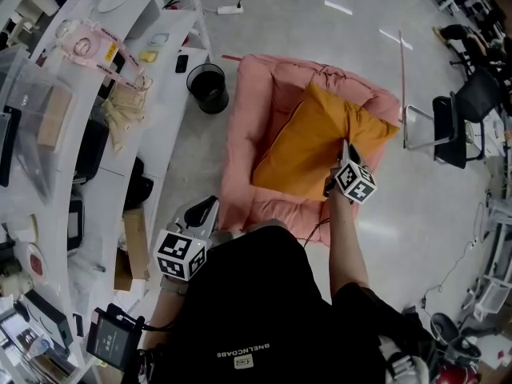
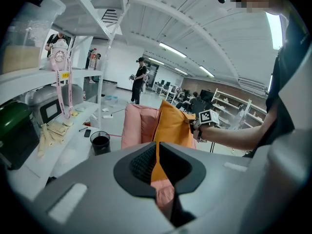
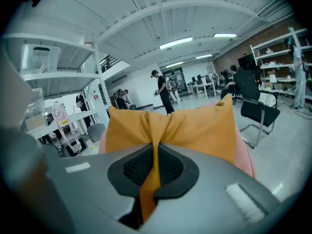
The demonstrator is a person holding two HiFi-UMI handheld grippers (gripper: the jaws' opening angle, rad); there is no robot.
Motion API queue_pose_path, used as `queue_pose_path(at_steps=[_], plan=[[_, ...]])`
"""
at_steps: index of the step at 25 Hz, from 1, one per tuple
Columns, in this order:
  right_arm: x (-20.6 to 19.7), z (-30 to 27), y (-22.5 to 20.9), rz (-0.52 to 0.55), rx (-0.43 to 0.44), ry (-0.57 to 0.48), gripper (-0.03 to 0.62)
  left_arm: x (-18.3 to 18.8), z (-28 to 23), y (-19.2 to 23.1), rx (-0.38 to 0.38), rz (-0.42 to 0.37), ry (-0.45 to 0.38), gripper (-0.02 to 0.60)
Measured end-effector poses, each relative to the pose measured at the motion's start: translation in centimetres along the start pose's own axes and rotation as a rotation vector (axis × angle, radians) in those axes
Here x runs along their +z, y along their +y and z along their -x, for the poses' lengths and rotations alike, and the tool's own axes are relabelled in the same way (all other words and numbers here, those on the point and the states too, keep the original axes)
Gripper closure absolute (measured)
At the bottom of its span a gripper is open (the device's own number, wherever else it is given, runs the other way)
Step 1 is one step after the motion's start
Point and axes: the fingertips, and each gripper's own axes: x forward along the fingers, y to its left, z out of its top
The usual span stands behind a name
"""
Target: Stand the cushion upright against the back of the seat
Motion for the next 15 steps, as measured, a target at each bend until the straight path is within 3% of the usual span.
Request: queue_pose_path(at_steps=[9, 15], plan=[[8.9, 2.2, 5.3, 0.163, 0.071, -0.190, 0.579, 0.0, 1.1, 0.8, 0.031, 0.023, -0.023, 0.549], [10.7, 0.5, 7.4, 0.271, 0.084, -0.160, 0.577, -0.1, 1.5, 1.1, 0.047, 0.038, -0.037, 0.549]])
